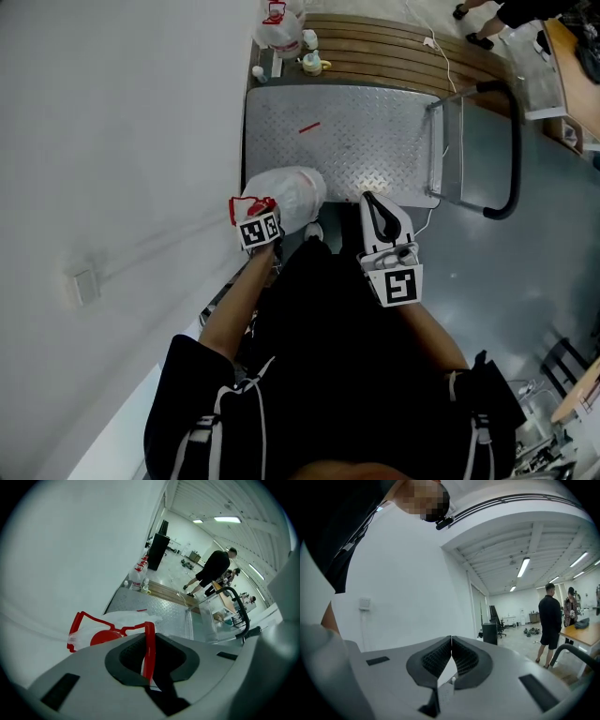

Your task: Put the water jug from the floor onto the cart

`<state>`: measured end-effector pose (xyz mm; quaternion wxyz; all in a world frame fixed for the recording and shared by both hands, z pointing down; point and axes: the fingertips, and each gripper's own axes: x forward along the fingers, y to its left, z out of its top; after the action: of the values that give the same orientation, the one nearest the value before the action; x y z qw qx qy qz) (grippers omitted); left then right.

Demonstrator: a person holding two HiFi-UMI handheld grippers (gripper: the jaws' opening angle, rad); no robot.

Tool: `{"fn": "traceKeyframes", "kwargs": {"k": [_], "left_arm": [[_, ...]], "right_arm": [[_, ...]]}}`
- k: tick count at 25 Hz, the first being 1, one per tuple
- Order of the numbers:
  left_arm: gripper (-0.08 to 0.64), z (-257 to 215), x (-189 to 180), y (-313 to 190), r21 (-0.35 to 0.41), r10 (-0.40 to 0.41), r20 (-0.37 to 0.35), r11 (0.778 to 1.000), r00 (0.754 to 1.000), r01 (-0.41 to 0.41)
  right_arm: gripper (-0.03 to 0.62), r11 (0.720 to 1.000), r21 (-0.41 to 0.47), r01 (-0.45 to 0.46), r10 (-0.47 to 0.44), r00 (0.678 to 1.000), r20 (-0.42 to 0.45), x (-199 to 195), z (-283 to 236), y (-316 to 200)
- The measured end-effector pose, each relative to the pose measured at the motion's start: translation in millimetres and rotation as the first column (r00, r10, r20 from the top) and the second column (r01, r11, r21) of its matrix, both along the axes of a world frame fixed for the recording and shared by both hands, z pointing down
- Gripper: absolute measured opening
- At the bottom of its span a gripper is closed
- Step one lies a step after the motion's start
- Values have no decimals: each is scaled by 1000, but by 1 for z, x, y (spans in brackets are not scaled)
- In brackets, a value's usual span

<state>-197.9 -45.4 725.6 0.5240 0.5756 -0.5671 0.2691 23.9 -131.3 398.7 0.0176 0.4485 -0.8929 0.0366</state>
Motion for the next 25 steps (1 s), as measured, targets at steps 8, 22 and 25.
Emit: {"fn": "traceKeyframes", "kwargs": {"k": [8, 22, 25], "left_arm": [[71, 6, 43, -92, 31, 76, 51, 997, 996, -77], [72, 38, 129, -195, 9, 66, 65, 998, 996, -66], [71, 39, 142, -209, 17, 56, 69, 998, 996, -58]], "right_arm": [[18, 992, -115, -49, 61, 994, 96, 52, 12, -62], [18, 984, -171, -49, 65, 994, 92, 119, 38, -125], [18, 981, -178, -76, 90, 993, 74, 135, 43, -134]]}}
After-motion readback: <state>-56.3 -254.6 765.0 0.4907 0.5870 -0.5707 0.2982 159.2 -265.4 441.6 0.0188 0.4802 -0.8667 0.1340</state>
